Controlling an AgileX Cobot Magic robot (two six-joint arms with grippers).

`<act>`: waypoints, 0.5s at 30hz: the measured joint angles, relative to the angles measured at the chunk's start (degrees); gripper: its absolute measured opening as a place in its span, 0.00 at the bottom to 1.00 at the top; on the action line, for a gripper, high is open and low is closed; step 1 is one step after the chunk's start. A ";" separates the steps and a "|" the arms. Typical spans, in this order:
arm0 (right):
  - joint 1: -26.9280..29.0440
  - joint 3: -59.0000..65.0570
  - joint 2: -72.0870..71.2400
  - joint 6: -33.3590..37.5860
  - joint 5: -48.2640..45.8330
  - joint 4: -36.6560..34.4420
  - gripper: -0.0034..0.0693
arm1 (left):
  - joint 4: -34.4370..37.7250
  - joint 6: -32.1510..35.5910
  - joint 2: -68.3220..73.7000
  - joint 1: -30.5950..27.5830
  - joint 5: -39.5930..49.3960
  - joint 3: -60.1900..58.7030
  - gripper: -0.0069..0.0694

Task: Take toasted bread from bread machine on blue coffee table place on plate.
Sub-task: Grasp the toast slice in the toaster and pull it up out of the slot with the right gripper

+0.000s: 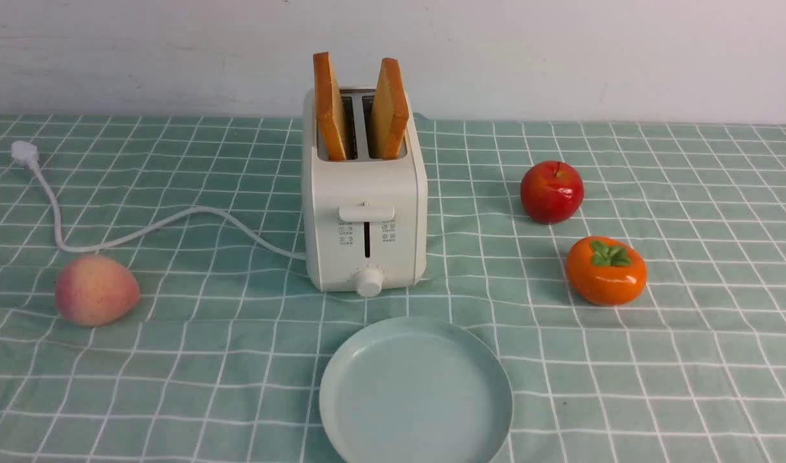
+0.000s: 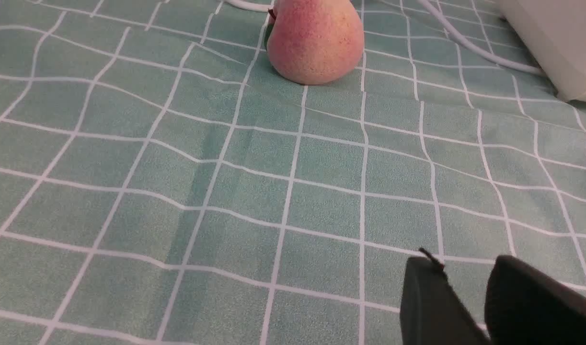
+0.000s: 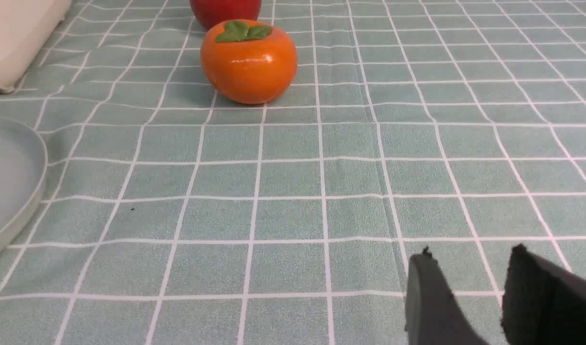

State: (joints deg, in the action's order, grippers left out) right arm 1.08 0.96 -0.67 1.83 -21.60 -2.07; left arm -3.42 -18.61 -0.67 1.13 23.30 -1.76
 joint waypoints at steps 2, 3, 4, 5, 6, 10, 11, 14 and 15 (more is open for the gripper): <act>0.00 0.00 0.00 0.00 0.00 0.00 0.38 | 0.00 0.00 0.00 0.00 0.00 0.00 0.33; 0.00 0.00 0.00 0.00 0.00 0.00 0.38 | 0.00 0.00 0.00 0.00 0.00 0.00 0.33; 0.00 0.00 0.00 0.00 0.00 0.00 0.38 | 0.00 0.00 0.00 0.00 0.00 0.00 0.33; 0.00 0.00 0.00 0.00 0.00 0.00 0.38 | 0.00 0.00 0.00 0.00 0.00 0.00 0.33; 0.00 0.00 0.00 0.00 0.00 0.00 0.38 | 0.00 0.00 0.00 0.00 0.00 0.00 0.33; 0.00 0.00 0.00 0.00 0.00 0.00 0.38 | 0.00 0.00 0.00 0.00 0.00 0.00 0.34; 0.00 0.00 0.00 0.00 0.00 0.00 0.38 | 0.00 0.00 0.00 0.00 0.00 0.00 0.34; 0.00 0.00 0.00 0.00 0.00 0.00 0.38 | 0.00 0.00 0.00 0.00 0.00 0.00 0.35; 0.00 0.00 0.00 0.00 0.00 0.00 0.38 | 0.00 0.00 0.00 0.00 0.00 0.00 0.35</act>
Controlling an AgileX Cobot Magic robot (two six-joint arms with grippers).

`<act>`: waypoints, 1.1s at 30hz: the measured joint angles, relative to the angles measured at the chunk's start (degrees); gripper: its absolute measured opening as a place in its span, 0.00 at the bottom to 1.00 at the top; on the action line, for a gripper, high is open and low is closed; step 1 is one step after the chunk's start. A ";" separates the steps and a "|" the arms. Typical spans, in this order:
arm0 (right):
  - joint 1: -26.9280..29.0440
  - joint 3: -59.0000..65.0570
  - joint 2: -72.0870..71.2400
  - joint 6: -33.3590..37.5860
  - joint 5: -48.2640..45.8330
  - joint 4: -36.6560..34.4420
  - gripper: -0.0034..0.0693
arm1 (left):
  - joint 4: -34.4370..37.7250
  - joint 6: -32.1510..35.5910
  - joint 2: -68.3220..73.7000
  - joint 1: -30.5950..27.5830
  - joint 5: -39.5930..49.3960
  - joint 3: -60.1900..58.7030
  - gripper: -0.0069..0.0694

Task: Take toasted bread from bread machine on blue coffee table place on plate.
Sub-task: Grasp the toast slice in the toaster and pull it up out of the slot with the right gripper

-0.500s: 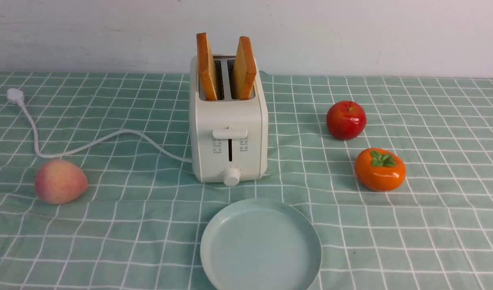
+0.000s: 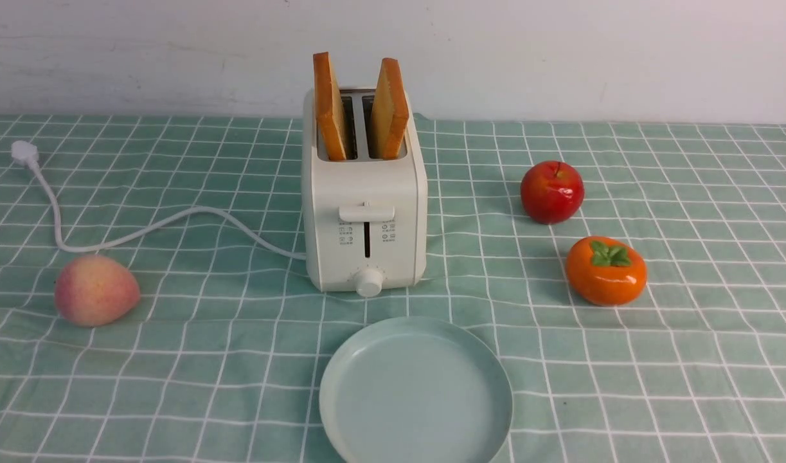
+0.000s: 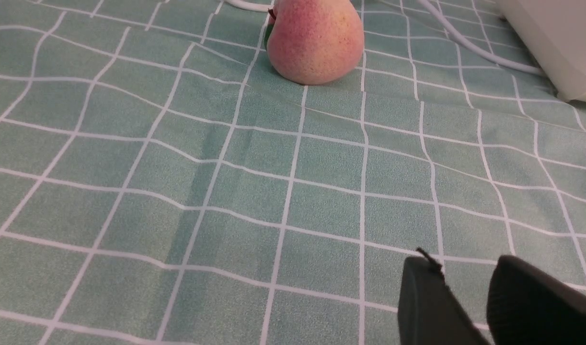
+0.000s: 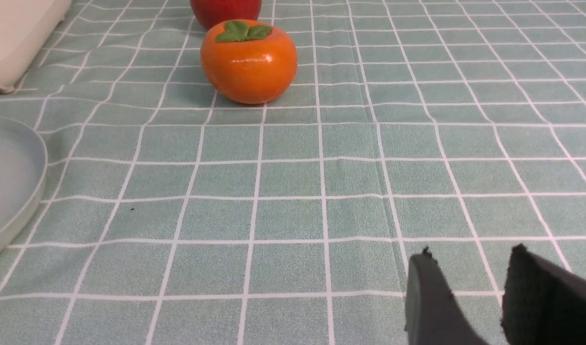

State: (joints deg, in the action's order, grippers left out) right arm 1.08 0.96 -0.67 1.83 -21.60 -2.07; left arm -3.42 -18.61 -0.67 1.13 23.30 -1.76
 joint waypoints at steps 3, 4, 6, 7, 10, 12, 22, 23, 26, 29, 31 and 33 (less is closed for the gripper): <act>0.00 0.00 0.00 0.00 0.00 0.00 0.38 | 0.00 0.00 0.00 0.00 0.00 0.00 0.35; 0.00 0.00 0.00 0.00 0.00 0.00 0.38 | 0.00 0.00 0.00 0.00 0.00 0.00 0.35; 0.00 0.00 0.00 0.00 0.00 0.00 0.38 | 0.00 0.00 0.00 0.00 0.00 0.00 0.35; 0.00 0.00 0.00 0.00 0.00 0.00 0.38 | 0.00 0.00 0.00 0.00 0.00 0.00 0.35; 0.00 0.00 0.00 0.00 0.00 0.00 0.38 | 0.00 0.00 0.00 0.00 0.00 0.00 0.35; 0.00 0.00 0.00 0.00 0.00 0.00 0.38 | 0.00 0.00 0.00 0.00 0.00 0.00 0.36; 0.00 0.00 0.00 0.00 0.00 0.00 0.38 | 0.00 0.00 0.00 0.00 0.00 0.00 0.37; 0.00 0.00 0.00 0.00 0.00 0.00 0.38 | 0.00 0.00 0.00 0.00 0.00 0.00 0.37; 0.00 0.00 0.00 0.00 0.00 0.00 0.38 | 0.00 0.00 0.00 0.00 0.00 0.00 0.38; 0.00 0.00 0.00 0.00 0.00 0.00 0.38 | 0.00 0.00 0.00 0.00 0.00 0.00 0.38; 0.00 0.00 0.00 0.00 0.00 0.00 0.38 | 0.00 0.00 0.00 0.00 0.00 0.00 0.38; 0.00 0.00 0.00 0.00 0.00 0.00 0.38 | 0.00 0.00 0.00 0.00 0.00 0.00 0.38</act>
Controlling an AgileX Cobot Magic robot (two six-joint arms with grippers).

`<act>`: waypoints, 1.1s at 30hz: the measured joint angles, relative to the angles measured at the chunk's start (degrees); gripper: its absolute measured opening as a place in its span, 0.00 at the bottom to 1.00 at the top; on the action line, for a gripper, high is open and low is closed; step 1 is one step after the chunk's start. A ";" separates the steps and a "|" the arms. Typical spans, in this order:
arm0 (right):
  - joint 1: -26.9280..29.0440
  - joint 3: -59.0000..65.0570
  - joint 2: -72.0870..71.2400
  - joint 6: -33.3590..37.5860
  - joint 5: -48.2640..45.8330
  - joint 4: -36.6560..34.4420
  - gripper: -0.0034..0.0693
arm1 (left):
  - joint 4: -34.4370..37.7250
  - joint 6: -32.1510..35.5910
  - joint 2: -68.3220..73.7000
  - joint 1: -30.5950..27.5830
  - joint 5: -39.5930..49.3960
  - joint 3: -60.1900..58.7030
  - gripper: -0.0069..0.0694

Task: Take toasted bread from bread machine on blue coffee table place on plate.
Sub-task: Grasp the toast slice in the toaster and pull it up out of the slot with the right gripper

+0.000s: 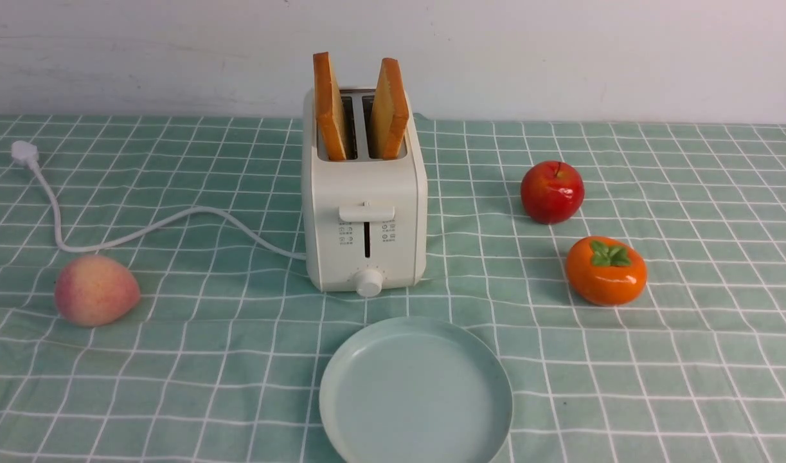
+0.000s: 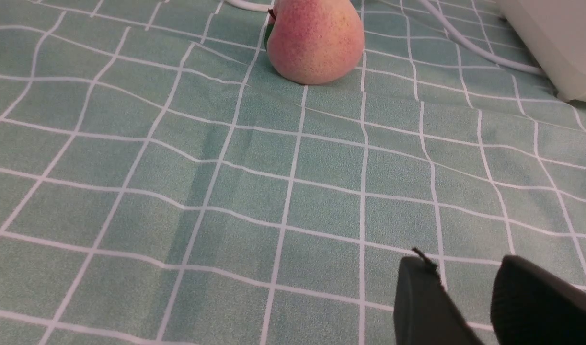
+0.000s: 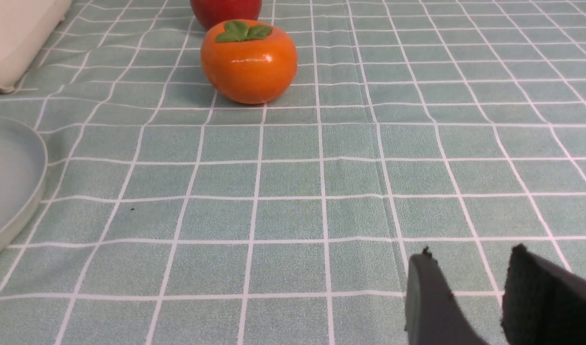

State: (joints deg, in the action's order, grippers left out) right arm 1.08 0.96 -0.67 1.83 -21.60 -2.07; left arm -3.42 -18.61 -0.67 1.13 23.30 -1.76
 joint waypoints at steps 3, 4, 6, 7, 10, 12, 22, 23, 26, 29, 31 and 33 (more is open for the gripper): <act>0.00 0.00 0.00 0.00 0.00 0.00 0.38 | 0.00 0.00 0.00 0.00 0.00 0.00 0.38; 0.00 0.00 0.00 0.00 0.00 0.00 0.38 | 0.00 0.00 0.00 0.00 0.00 0.00 0.38; 0.00 0.00 0.00 0.00 0.00 0.00 0.38 | 0.00 0.00 0.00 0.00 0.00 0.00 0.39; 0.00 0.00 0.00 0.00 0.00 0.00 0.38 | 0.00 0.00 0.00 0.00 0.00 0.00 0.39; 0.00 0.00 0.00 0.00 0.00 0.00 0.38 | 0.00 0.00 0.00 0.00 0.00 0.00 0.39; 0.00 0.00 0.00 0.00 0.00 0.00 0.38 | 0.00 0.00 0.00 0.00 0.00 0.00 0.40; 0.00 0.00 0.00 0.00 0.00 0.00 0.38 | 0.00 0.00 0.00 0.00 0.00 0.00 0.40; 0.00 0.00 0.00 0.00 0.00 0.00 0.38 | 0.00 0.00 0.00 0.00 0.00 0.00 0.40; 0.00 0.00 0.00 0.00 0.00 0.00 0.38 | 0.00 0.00 0.00 0.00 0.00 0.00 0.40; 0.00 0.00 0.00 0.00 0.00 0.00 0.38 | 0.00 0.00 0.00 0.00 0.00 0.00 0.40; 0.00 0.00 0.00 0.00 0.00 0.00 0.38 | 0.00 0.00 0.00 0.00 0.00 0.00 0.40; 0.00 0.00 0.00 0.00 0.00 0.00 0.38 | -0.39 0.00 0.00 0.00 0.00 0.00 0.40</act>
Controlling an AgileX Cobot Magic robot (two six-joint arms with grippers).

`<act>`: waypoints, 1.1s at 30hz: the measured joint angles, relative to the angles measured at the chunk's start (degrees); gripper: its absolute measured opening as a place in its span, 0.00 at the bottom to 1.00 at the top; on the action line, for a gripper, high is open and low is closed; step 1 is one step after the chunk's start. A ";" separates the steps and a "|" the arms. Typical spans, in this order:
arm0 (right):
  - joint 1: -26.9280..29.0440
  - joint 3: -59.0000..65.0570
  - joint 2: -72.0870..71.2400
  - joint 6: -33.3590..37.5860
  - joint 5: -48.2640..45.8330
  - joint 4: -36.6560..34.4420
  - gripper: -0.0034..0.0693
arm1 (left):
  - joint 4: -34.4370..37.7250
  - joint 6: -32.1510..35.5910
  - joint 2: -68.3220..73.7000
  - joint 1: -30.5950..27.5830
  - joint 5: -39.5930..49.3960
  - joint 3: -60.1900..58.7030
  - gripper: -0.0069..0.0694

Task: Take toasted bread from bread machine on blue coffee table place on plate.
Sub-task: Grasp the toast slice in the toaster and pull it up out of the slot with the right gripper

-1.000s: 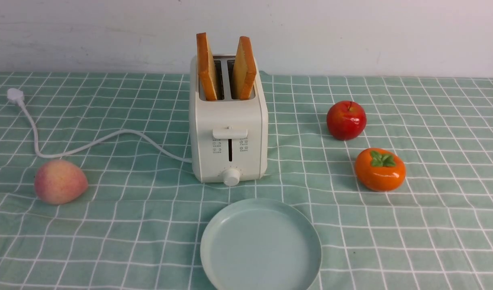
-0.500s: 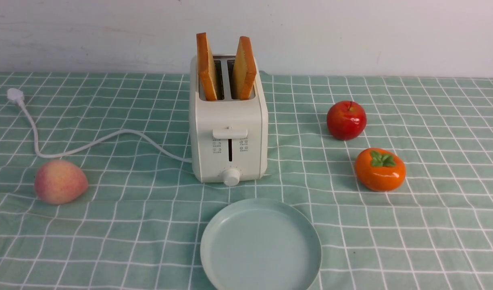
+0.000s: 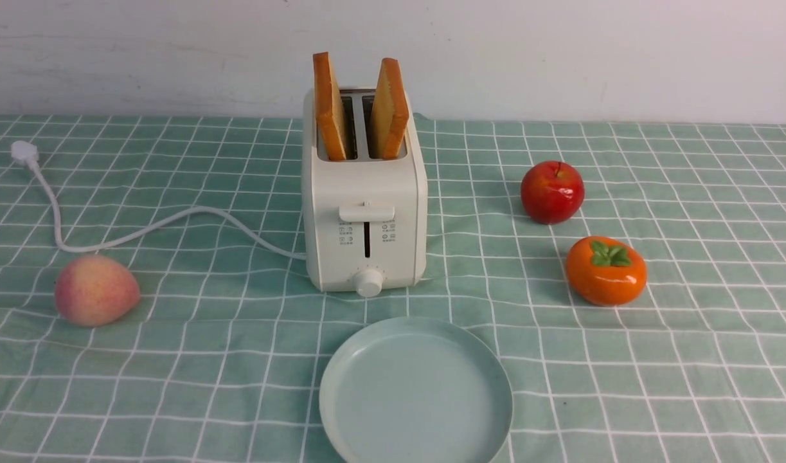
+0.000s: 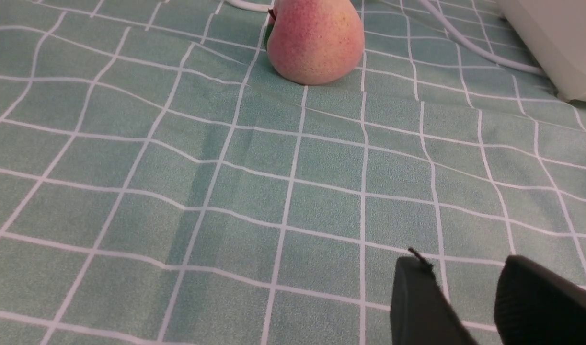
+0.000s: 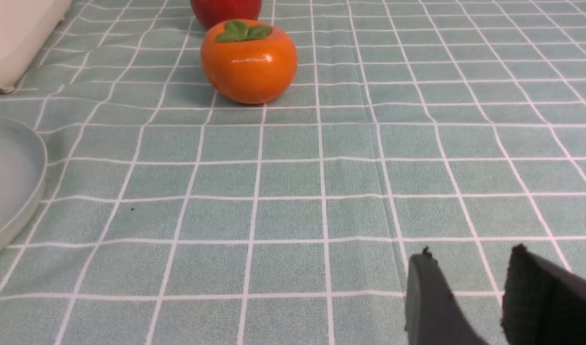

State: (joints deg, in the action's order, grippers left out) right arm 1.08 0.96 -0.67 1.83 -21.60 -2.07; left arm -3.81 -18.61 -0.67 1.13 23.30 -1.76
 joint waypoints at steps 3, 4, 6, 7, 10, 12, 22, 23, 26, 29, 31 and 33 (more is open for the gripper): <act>0.00 0.00 0.00 0.00 0.00 0.00 0.38 | -1.01 0.00 0.00 0.00 0.00 0.00 0.40; 0.00 0.00 0.00 0.00 0.00 0.00 0.38 | -1.31 0.00 0.00 0.00 0.00 0.00 0.40; 0.00 0.00 0.00 0.00 0.00 0.35 0.38 | -1.58 0.00 0.00 0.00 0.00 0.00 0.40; 0.00 0.00 0.00 0.00 -0.24 1.22 0.38 | -1.58 0.00 0.00 0.00 0.00 0.00 0.40; 0.00 -0.06 0.00 0.00 -0.39 3.59 0.38 | -1.58 0.00 0.00 0.00 0.00 0.00 0.40; 0.00 -0.06 0.00 0.00 -0.59 7.27 0.38 | -1.58 0.00 0.00 0.00 0.00 0.00 0.40; 0.05 -0.06 0.00 0.00 -0.65 10.69 0.38 | -1.59 0.00 0.00 0.00 -0.47 0.00 0.40; 0.05 -0.06 0.00 0.00 -0.65 10.74 0.38 | -1.47 0.00 0.00 0.00 -0.87 0.00 0.40; 0.05 -0.06 0.00 0.00 -0.52 12.58 0.38 | 0.31 0.00 0.00 0.00 -2.91 0.00 0.40; 0.05 0.12 0.00 0.00 1.04 14.86 0.38 | 3.25 0.00 0.00 0.00 -7.50 0.00 0.40; 0.05 0.35 0.00 0.00 2.63 15.28 0.38 | 5.13 0.00 0.00 0.00 -10.94 0.00 0.40; 0.05 0.42 0.00 0.00 4.26 15.45 0.38 | 6.56 0.00 0.00 0.00 -14.12 0.00 0.40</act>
State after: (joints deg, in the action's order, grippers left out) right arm 1.12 1.37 -0.67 1.83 -17.33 13.38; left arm 2.76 -18.61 -0.67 1.13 9.18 -1.76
